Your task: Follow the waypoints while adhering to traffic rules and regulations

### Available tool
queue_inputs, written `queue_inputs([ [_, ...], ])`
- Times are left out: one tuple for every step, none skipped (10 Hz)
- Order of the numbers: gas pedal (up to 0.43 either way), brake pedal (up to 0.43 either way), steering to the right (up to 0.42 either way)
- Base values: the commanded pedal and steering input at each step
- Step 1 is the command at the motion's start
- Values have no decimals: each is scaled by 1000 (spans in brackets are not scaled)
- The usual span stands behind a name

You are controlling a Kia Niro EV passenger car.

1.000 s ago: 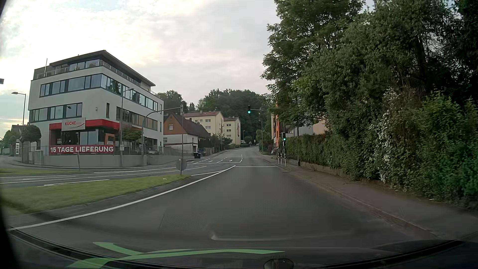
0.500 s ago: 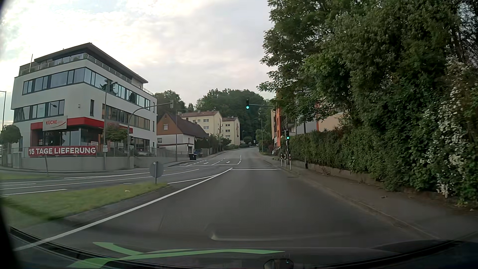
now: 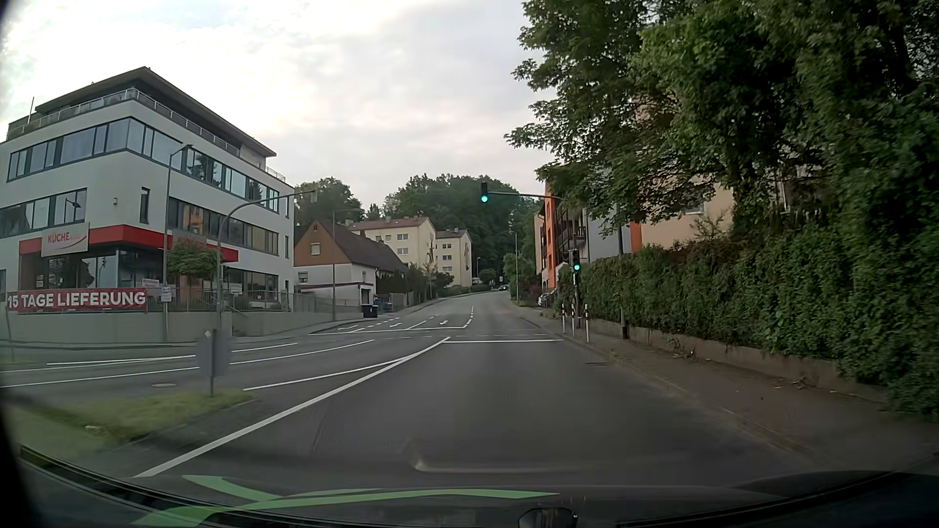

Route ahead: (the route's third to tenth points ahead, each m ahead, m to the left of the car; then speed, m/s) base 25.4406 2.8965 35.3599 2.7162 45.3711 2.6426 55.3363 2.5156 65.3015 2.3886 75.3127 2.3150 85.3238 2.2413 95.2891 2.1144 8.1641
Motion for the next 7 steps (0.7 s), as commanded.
queue_inputs([
  [150,0,-4],
  [150,0,-3],
  [157,0,-3],
  [157,0,-3],
  [157,0,-3],
  [169,0,-3],
  [169,0,-6],
])
